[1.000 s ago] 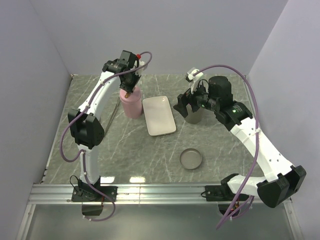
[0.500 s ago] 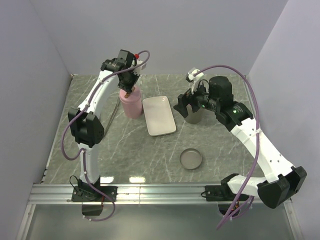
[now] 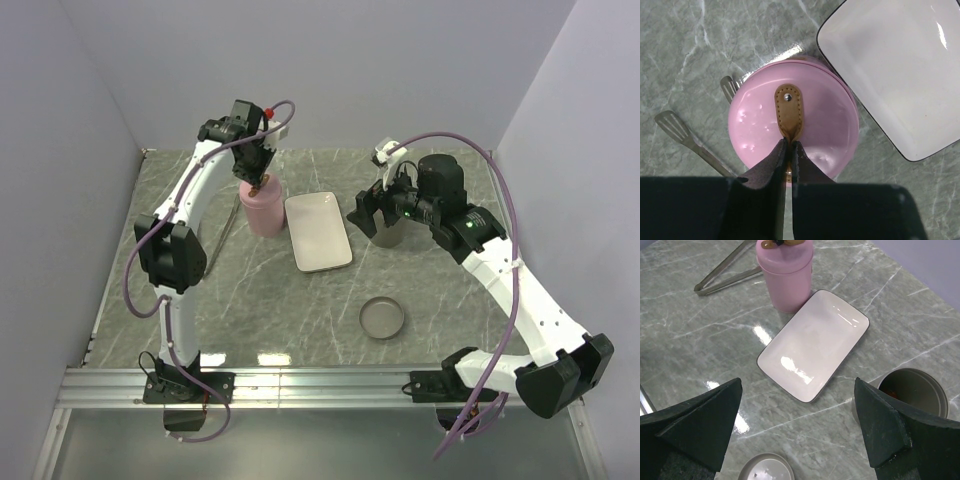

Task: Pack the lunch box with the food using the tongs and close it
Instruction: Close the box lid on the packing box.

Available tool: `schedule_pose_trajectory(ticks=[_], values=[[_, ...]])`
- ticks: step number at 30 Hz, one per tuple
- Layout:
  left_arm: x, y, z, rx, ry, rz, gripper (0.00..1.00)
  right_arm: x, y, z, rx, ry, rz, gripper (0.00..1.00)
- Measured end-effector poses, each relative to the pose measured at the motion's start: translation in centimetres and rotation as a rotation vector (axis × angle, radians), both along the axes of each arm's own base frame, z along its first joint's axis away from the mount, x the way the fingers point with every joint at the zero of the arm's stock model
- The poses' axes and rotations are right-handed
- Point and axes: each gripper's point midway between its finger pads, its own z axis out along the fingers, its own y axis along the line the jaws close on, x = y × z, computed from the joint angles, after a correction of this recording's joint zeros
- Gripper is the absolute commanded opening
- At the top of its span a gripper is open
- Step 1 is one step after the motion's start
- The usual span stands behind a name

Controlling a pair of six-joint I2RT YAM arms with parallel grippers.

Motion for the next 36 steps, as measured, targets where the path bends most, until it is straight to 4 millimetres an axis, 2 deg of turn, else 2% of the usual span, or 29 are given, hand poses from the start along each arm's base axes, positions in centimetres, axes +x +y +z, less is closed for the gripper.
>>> schedule_pose_trajectory(ticks=[11, 14, 19, 20, 22, 23, 27, 31, 33, 36], values=[[0.0, 0.0, -0.2, 0.029, -0.042, 0.0, 0.17, -0.1, -0.1, -0.5, -0.006, 0.008, 0.001, 1.0], [0.0, 0.0, -0.2, 0.028, -0.042, -0.006, 0.32, -0.2, -0.1, -0.9, -0.012, 0.014, 0.003, 1.0], [-0.5, -0.4, 0.4, 0.013, -0.029, -0.025, 0.46, -0.5, -0.3, -0.8, -0.01, 0.011, 0.004, 1.0], [-0.6, -0.5, 0.6, 0.007, -0.03, -0.03, 0.53, -0.6, -0.3, -0.7, -0.007, 0.008, 0.005, 1.0], [-0.5, -0.8, 1.6, -0.01, -0.047, -0.042, 0.59, -0.8, -0.3, -0.4, 0.0, 0.003, 0.006, 1.0], [-0.4, -1.1, 2.3, -0.027, -0.064, -0.05, 0.65, -0.8, -0.3, -0.2, 0.003, 0.0, 0.007, 1.0], [-0.5, -1.5, 4.4, -0.062, -0.116, -0.068, 0.66, -1.0, -0.5, 0.1, 0.012, -0.005, 0.007, 1.0], [-1.4, -2.2, 8.7, -0.134, -0.231, -0.12, 0.66, -1.0, -1.4, 0.5, 0.025, 0.002, -0.009, 1.0], [-3.0, -2.7, 11.0, -0.19, -0.31, -0.168, 0.67, -0.8, -2.3, 0.9, 0.043, 0.005, -0.024, 1.0], [-7.2, -3.0, 13.7, -0.271, -0.441, -0.276, 0.68, -0.6, -4.5, 1.6, 0.073, 0.012, -0.073, 1.0]])
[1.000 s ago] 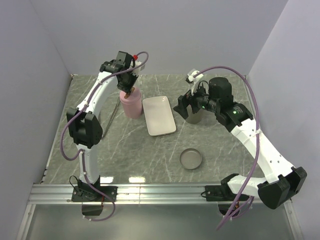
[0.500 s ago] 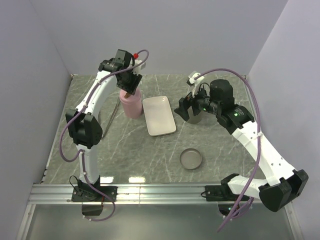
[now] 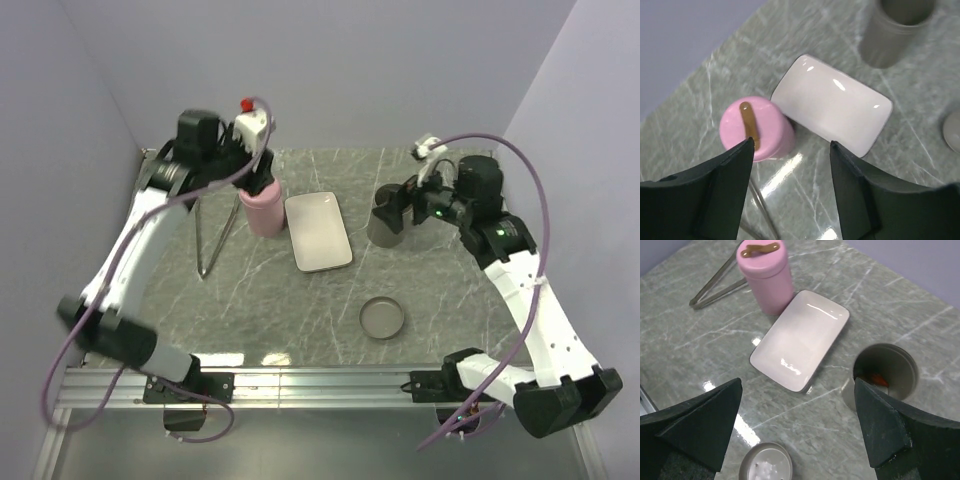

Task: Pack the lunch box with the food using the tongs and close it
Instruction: Close the box lid on the packing box, then pick up the box lid from the center of the board.

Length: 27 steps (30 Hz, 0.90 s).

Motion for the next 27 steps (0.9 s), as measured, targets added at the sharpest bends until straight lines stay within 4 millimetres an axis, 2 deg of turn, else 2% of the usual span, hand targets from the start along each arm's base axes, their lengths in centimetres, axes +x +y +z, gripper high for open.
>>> schedule_pose_trajectory(ticks=[2, 5, 8, 10, 13, 15, 17, 21, 27], values=[[-3.3, -0.1, 1.0, -0.038, -0.081, -0.079, 0.67, 0.2, -1.8, 0.5, 0.023, -0.001, -0.043, 1.0], [-8.0, -0.7, 1.0, -0.071, -0.154, -0.227, 0.67, 0.3, -4.3, 0.8, 0.057, 0.006, -0.099, 1.0], [-10.9, -2.9, -0.2, -0.057, -0.186, -0.394, 0.67, 0.5, -6.9, 0.4, 0.096, 0.043, -0.159, 1.0], [-12.7, -5.3, -2.3, -0.033, -0.164, -0.513, 0.67, 0.9, -8.7, -0.1, 0.13, 0.082, -0.203, 1.0], [-16.0, -8.7, -6.9, 0.019, -0.092, -0.683, 0.66, 1.6, -11.4, -0.9, 0.193, 0.149, -0.269, 1.0], [-18.5, -10.5, -10.0, 0.055, -0.046, -0.783, 0.64, 1.8, -12.6, -1.3, 0.234, 0.184, -0.297, 1.0], [-20.7, -11.9, -12.1, 0.086, -0.031, -0.871, 0.62, 1.7, -13.9, -1.7, 0.287, 0.222, -0.326, 1.0], [-24.7, -15.9, -14.8, 0.105, -0.032, -1.046, 0.54, 1.4, -16.4, -2.0, 0.383, 0.27, -0.379, 1.0], [-27.4, -21.5, -19.9, 0.122, 0.018, -1.127, 0.49, 0.9, -18.8, -1.7, 0.462, 0.286, -0.419, 1.0]])
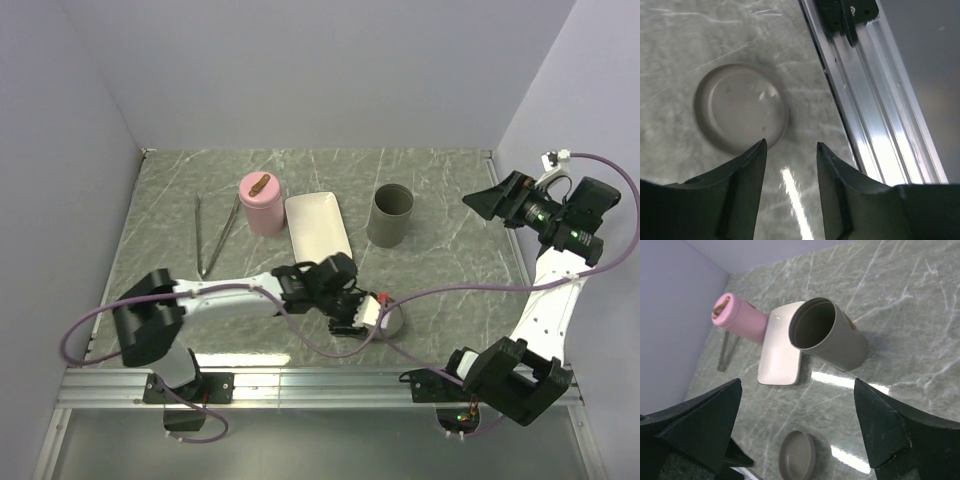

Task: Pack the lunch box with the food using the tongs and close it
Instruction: Pick up the box lid from the center of the board.

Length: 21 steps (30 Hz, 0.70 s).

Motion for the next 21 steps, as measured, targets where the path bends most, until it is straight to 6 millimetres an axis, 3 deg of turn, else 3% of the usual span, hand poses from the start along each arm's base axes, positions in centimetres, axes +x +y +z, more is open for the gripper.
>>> schedule_pose_trajectory(ticks=[5, 11, 21], values=[[-1.3, -2.9, -3.3, 0.025, 0.012, -0.007, 0.47, -0.5, -0.9, 0.9, 0.071, -0.007, -0.01, 1.0], [0.0, -6.6, -3.4, -0.009, 0.003, 0.039, 0.43, -0.4, -1.3, 0.8, 0.113, 0.003, -0.003, 1.0], [0.7, -7.3, -5.6, 0.034, 0.03, 0.084, 0.42, -0.5, -1.8, -0.9, 0.065, 0.024, 0.006, 1.0]])
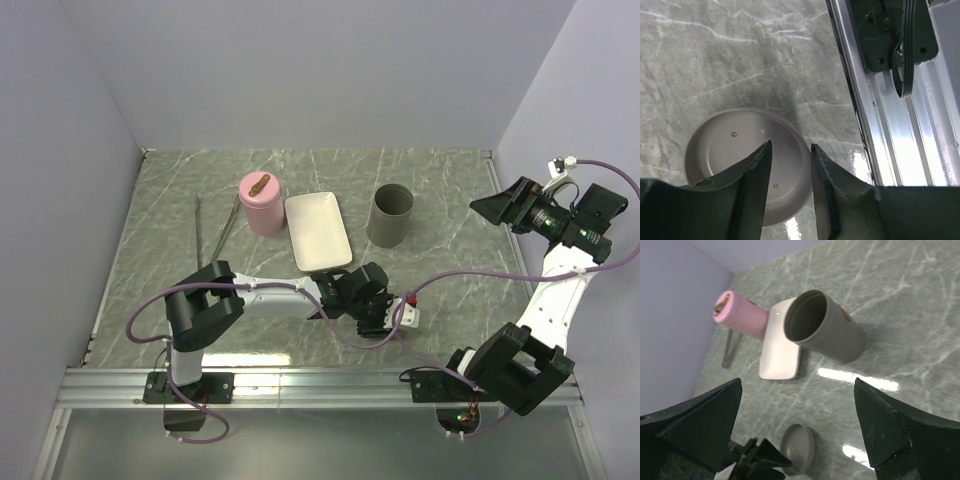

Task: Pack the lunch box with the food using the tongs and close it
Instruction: Pick up the box lid from the center of the board.

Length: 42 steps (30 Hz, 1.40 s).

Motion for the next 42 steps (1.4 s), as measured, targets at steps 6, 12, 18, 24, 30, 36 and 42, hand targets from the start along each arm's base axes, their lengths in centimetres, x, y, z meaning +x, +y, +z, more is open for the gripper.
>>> schedule_pose_trajectory(ticks=[6, 12, 18, 24, 30, 36, 42], values=[[0.2, 0.1, -0.9, 0.036, 0.02, 0.027, 0.4, 0.0, -0.9, -1.4, -0.096, 0.007, -0.022, 1.0], [0.4, 0.1, -2.3, 0.081, 0.038, 0.057, 0.38, -0.1, -1.4, -2.5, -0.143, 0.014, -0.027, 1.0], [0.1, 0.7, -2.8, 0.113, 0.049, 0.056, 0.39, -0.3, -1.5, -3.5, -0.157, 0.031, -0.027, 1.0], [-0.2, 1.0, -3.0, 0.128, 0.054, 0.055, 0.42, -0.4, -1.6, -4.2, -0.168, 0.045, -0.03, 1.0], [-0.1, 1.0, -3.0, 0.13, 0.053, 0.06, 0.44, -0.4, -1.7, -4.2, -0.18, 0.038, -0.026, 1.0], [0.0, 1.3, -1.8, 0.139, 0.035, 0.056, 0.45, -0.4, -1.6, -4.3, -0.181, 0.038, -0.025, 1.0], [0.0, 0.8, 1.4, 0.084, 0.008, 0.044, 0.45, -0.5, -1.6, -4.4, -0.177, 0.041, -0.025, 1.0]])
